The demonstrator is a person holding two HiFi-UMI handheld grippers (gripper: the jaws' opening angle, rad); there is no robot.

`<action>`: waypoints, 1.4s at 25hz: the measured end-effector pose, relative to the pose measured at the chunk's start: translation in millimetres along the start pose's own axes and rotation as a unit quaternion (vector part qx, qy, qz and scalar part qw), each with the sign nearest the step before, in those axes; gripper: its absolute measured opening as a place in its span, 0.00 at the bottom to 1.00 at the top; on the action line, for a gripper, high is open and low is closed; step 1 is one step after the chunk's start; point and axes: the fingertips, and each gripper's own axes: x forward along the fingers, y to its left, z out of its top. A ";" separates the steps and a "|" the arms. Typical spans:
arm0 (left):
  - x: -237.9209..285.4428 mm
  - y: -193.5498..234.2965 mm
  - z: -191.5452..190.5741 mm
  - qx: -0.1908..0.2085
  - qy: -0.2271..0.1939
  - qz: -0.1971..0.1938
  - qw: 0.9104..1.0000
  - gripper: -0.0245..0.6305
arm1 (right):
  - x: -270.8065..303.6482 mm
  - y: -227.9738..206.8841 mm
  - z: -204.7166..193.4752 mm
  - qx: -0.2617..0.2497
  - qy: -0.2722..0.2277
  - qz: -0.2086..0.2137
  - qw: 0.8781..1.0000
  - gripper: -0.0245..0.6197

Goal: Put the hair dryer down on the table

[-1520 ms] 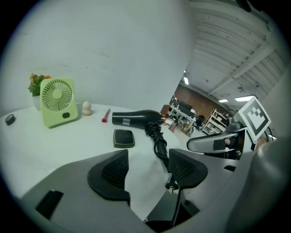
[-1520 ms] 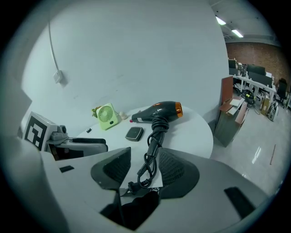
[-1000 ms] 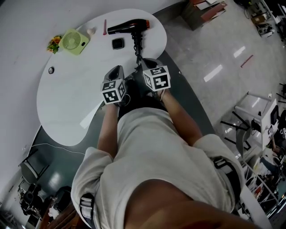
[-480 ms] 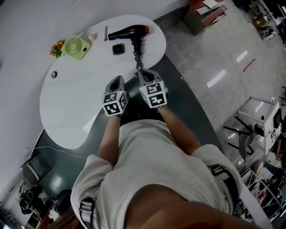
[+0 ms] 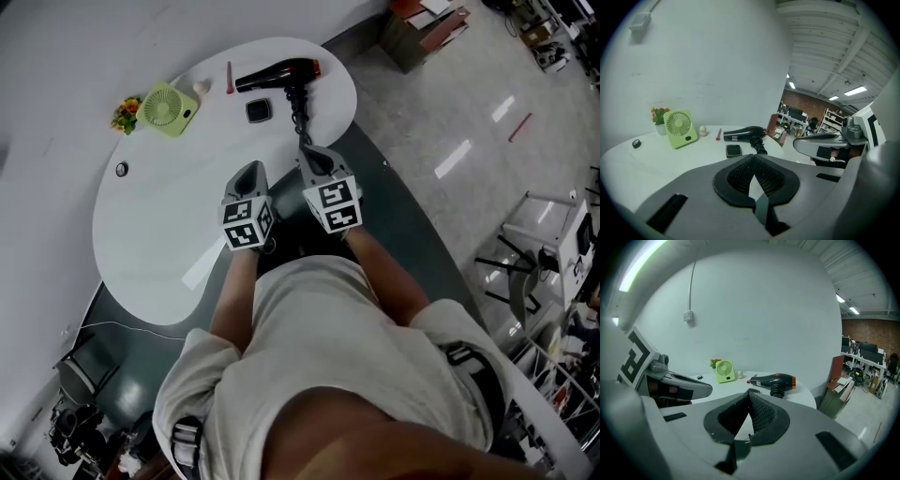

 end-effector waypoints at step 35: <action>-84.8 0.2 189.5 0.073 -0.224 -0.045 0.971 0.07 | -52.9 18.1 169.8 -0.062 -0.165 -0.077 0.981 0.04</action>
